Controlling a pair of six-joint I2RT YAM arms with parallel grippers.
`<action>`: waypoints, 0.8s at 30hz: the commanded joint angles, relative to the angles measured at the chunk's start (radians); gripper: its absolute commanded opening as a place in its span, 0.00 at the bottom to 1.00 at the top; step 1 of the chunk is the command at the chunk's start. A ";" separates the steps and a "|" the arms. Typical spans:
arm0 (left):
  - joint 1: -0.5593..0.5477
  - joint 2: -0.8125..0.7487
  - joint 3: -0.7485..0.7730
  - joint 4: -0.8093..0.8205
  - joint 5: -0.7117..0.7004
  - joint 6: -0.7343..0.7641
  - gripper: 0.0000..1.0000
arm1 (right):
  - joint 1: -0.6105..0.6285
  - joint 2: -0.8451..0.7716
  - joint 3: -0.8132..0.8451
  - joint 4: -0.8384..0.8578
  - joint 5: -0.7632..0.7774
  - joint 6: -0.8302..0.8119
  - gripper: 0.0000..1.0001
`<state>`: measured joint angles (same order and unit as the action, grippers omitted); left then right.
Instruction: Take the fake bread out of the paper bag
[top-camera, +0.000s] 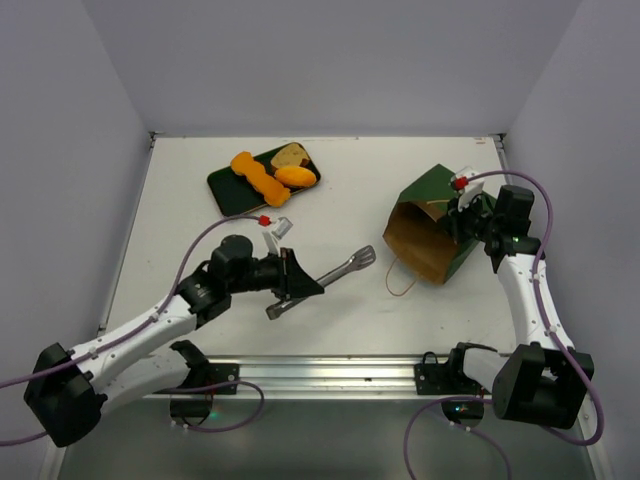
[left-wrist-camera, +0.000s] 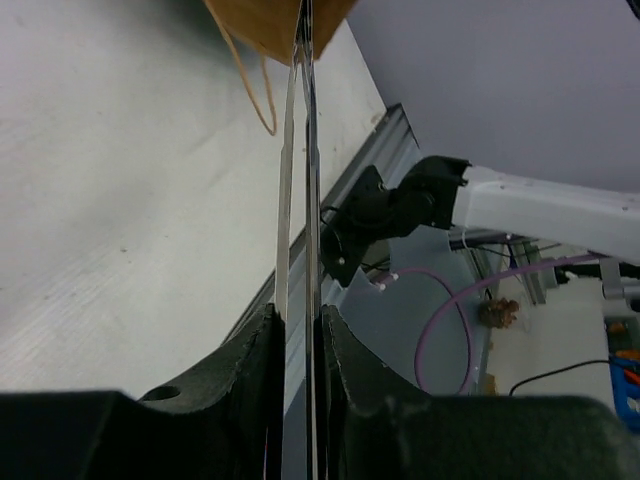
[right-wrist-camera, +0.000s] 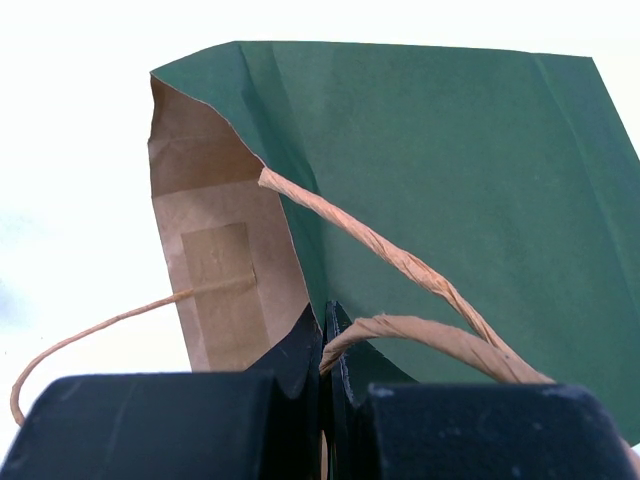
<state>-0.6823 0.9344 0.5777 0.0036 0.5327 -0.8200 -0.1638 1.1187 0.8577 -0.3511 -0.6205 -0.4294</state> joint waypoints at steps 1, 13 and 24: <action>-0.103 0.036 -0.032 0.223 -0.029 -0.099 0.26 | -0.003 -0.011 0.012 -0.014 -0.053 -0.028 0.00; -0.237 0.546 0.180 0.575 -0.192 -0.330 0.34 | -0.005 -0.011 0.007 -0.012 -0.053 -0.028 0.00; -0.252 0.920 0.387 0.702 -0.244 -0.599 0.46 | -0.006 -0.010 0.000 -0.002 -0.061 -0.029 0.00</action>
<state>-0.9298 1.8099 0.9012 0.5980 0.3244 -1.3167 -0.1650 1.1187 0.8577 -0.3763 -0.6456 -0.4496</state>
